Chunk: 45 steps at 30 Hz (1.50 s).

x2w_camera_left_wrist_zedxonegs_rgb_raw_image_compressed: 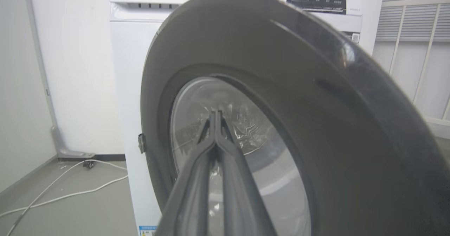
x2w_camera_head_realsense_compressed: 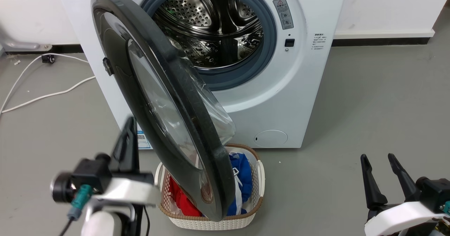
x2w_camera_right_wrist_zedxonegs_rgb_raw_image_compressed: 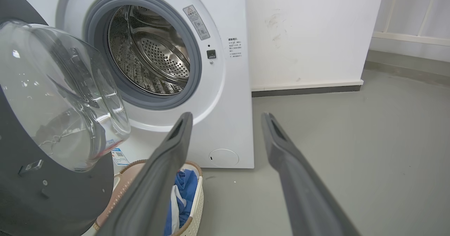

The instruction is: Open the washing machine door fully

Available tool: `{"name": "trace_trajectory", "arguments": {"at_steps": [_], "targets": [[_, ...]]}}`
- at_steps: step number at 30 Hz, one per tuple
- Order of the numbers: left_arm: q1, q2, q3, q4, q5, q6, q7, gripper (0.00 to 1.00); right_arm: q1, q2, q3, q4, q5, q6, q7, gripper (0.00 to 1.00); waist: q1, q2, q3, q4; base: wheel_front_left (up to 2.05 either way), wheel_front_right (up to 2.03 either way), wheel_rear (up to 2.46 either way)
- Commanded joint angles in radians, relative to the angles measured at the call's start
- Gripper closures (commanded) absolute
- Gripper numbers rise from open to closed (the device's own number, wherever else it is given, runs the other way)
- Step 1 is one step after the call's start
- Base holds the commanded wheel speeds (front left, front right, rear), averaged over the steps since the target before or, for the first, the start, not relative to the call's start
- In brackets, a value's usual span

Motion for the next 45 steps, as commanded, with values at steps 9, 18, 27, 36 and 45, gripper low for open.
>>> {"name": "trace_trajectory", "arguments": {"at_steps": [9,18,27,36,45], "targets": [[-0.139,-0.007,-0.039,-0.325,0.017,0.018,0.013,1.0,0.002,0.007,-0.015,-0.01,-0.015,0.0,0.003,0.0,0.0,0.0,-0.003,0.005,0.0,0.0,0.0],[-0.22,-0.034,-0.232,-0.458,-0.025,-0.019,0.103,1.0,0.006,0.01,-0.023,-0.011,-0.017,0.0,0.013,0.0,0.0,0.0,-0.004,0.001,0.0,0.0,0.0],[-0.136,-0.042,-0.458,-0.44,-0.172,-0.048,0.255,1.0,0.022,0.014,-0.035,-0.002,-0.013,0.0,0.01,0.0,0.0,0.0,-0.005,0.002,0.0,0.0,0.0],[-0.005,-0.03,-0.653,-0.332,-0.267,-0.064,0.418,1.0,0.019,0.021,-0.05,0.002,-0.021,0.0,0.021,0.0,0.0,0.0,0.008,0.016,0.0,0.0,0.0],[0.014,-0.006,-0.613,-0.179,-0.23,-0.001,0.37,1.0,0.002,0.025,-0.043,0.013,-0.026,0.0,0.023,0.0,0.0,0.0,0.02,0.012,0.0,0.0,0.0]]}}
